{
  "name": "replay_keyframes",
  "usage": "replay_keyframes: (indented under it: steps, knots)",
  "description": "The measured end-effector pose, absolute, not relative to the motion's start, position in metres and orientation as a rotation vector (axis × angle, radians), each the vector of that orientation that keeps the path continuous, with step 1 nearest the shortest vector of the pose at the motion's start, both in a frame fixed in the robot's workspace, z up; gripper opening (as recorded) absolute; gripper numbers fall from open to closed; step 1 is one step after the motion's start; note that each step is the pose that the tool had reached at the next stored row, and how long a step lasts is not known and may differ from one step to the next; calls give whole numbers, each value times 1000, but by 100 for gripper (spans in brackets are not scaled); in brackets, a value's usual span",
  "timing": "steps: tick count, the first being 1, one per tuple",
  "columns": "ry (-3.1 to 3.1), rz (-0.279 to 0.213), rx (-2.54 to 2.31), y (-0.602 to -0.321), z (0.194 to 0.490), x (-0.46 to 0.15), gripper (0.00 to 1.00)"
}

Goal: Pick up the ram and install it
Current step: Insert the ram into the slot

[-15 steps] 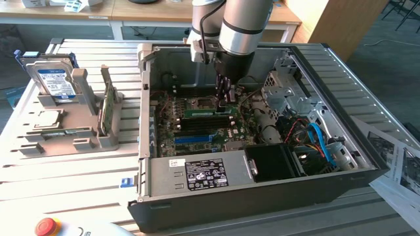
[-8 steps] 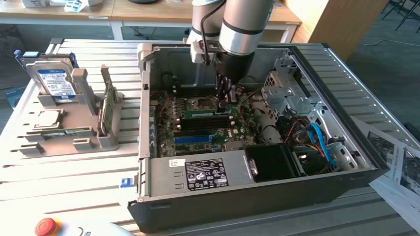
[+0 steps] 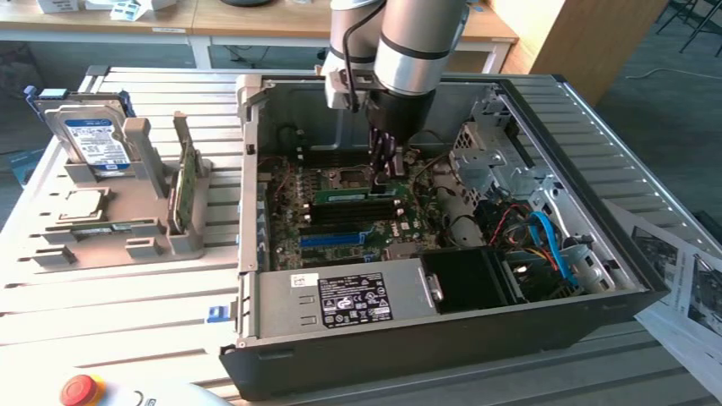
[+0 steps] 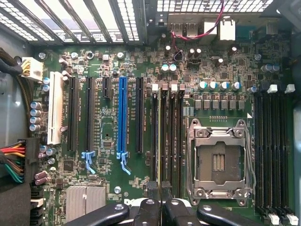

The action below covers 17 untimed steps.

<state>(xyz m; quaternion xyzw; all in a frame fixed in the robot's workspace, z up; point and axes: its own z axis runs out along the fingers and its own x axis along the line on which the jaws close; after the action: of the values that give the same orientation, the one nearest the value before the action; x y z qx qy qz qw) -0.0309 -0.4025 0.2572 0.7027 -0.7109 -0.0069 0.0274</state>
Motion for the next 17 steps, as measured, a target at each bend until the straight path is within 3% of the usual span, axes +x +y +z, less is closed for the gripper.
replay_keyframes:
  steps: [17]
  knots:
    - [-2195, -21, 2170, -403, 241, -34, 12]
